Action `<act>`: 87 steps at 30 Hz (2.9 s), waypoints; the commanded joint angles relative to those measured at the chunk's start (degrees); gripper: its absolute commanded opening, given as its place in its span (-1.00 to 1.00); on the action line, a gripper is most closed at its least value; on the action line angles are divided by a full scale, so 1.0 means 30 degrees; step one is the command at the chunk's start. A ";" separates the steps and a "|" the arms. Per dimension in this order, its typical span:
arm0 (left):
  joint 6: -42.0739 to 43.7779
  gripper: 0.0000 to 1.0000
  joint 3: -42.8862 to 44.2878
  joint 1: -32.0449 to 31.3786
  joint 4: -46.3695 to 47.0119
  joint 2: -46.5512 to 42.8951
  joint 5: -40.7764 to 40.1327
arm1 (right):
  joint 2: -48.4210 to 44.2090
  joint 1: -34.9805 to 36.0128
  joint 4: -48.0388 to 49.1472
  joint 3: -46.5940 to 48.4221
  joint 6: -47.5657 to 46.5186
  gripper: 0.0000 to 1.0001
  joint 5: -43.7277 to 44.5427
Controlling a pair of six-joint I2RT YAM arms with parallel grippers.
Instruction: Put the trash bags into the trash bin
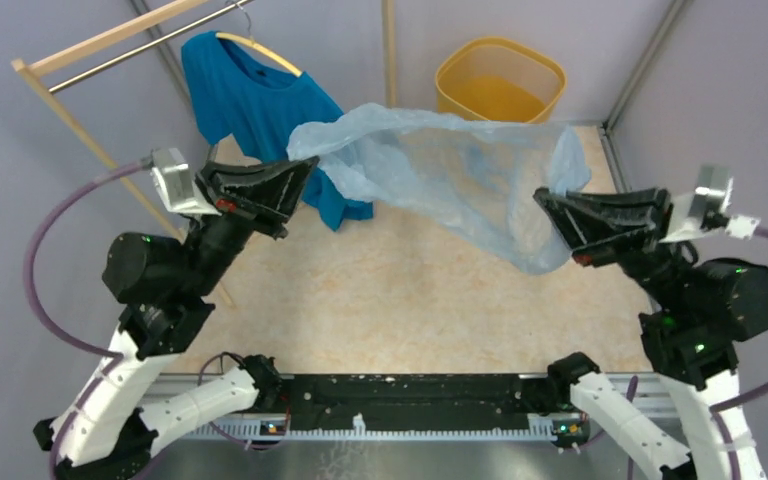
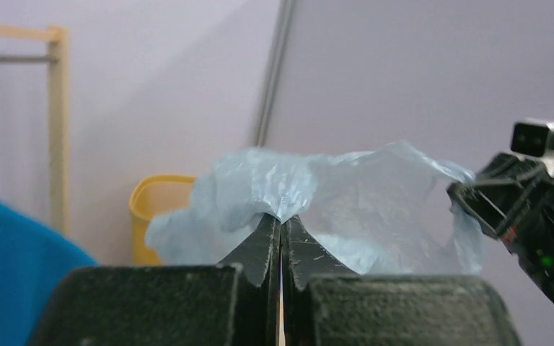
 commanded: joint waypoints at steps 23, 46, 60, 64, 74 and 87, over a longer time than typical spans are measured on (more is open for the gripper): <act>0.0866 -1.00 -0.0990 0.0012 0.0973 -0.0868 0.3971 | 0.2316 0.0190 0.2414 0.0545 0.2445 -1.00 -0.3164; 0.1716 -1.00 0.2927 0.0017 -0.3218 0.2186 0.3986 | 0.4657 0.0542 -0.7373 0.2775 -0.2991 -1.00 0.1039; -0.6231 -1.00 -1.4642 0.0049 -0.8097 -0.2661 -0.5390 | -0.1079 0.0527 -0.1990 -1.6874 0.4809 -1.00 0.0792; -0.4411 -1.00 -1.2159 0.0151 -0.7039 -0.2932 -0.5852 | -0.0527 0.0506 -0.2015 -1.3165 0.3033 -1.00 0.2291; 0.0005 -1.00 0.5917 0.0144 -0.3073 0.4116 0.9148 | 0.4410 0.0541 -0.2551 0.3612 -0.0158 -1.00 -0.1849; -0.7887 -1.00 -1.5388 0.0347 -0.6833 0.0226 -0.3002 | -0.1395 0.0519 -0.2685 -1.6389 0.4264 -1.00 0.0171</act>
